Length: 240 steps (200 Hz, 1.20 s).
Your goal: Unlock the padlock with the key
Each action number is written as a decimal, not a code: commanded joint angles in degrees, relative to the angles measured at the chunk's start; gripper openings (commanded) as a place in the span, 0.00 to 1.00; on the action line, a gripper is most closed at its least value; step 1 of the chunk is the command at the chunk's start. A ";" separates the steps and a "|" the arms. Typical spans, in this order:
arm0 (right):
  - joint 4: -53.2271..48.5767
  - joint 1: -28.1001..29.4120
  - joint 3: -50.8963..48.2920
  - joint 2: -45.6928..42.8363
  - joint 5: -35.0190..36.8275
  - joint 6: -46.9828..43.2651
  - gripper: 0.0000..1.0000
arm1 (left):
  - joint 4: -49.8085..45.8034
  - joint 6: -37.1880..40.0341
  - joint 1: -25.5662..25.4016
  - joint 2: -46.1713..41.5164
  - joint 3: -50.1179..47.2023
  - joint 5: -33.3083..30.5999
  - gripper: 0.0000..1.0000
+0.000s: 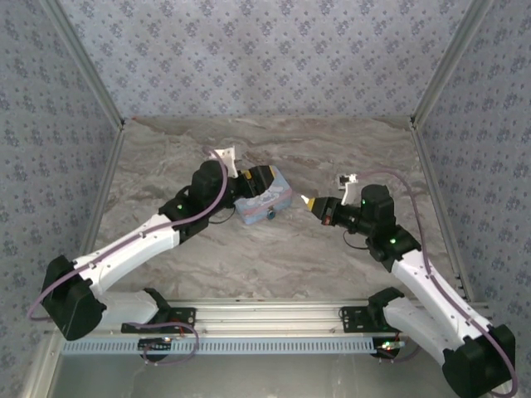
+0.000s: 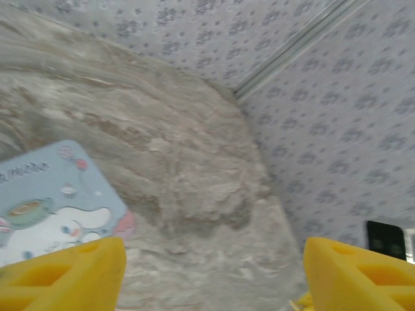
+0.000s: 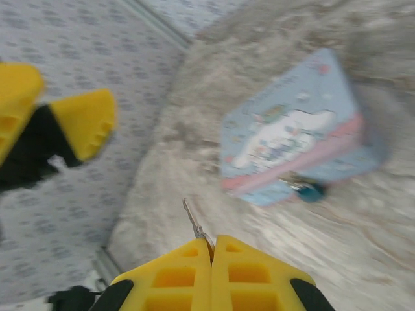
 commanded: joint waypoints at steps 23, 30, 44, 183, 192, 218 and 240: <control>-20.05 -0.53 2.91 -4.13 13.81 -7.74 0.00 | -16.96 8.65 0.15 11.66 11.37 -3.75 0.74; -20.82 -0.49 2.96 -4.51 14.73 -7.83 0.00 | -18.36 9.18 0.03 13.97 13.49 -3.61 0.74; -22.30 -0.54 3.15 -4.89 16.42 -8.23 0.00 | -20.91 10.57 -0.18 18.34 17.54 -3.33 0.74; -28.17 -3.14 5.20 -5.87 18.36 -11.37 0.00 | -31.94 14.11 -2.64 43.12 40.52 2.25 0.75; -28.17 -3.23 5.16 -5.87 18.35 -11.50 0.00 | -31.96 13.92 -2.75 43.59 40.51 2.55 0.74; -28.17 -3.45 5.17 -5.87 18.28 -11.72 0.00 | -32.08 13.77 -3.08 44.55 40.09 3.07 0.74; -28.17 -3.73 5.09 -5.79 18.22 -11.81 0.00 | -31.62 13.33 -3.61 45.33 39.58 4.07 0.74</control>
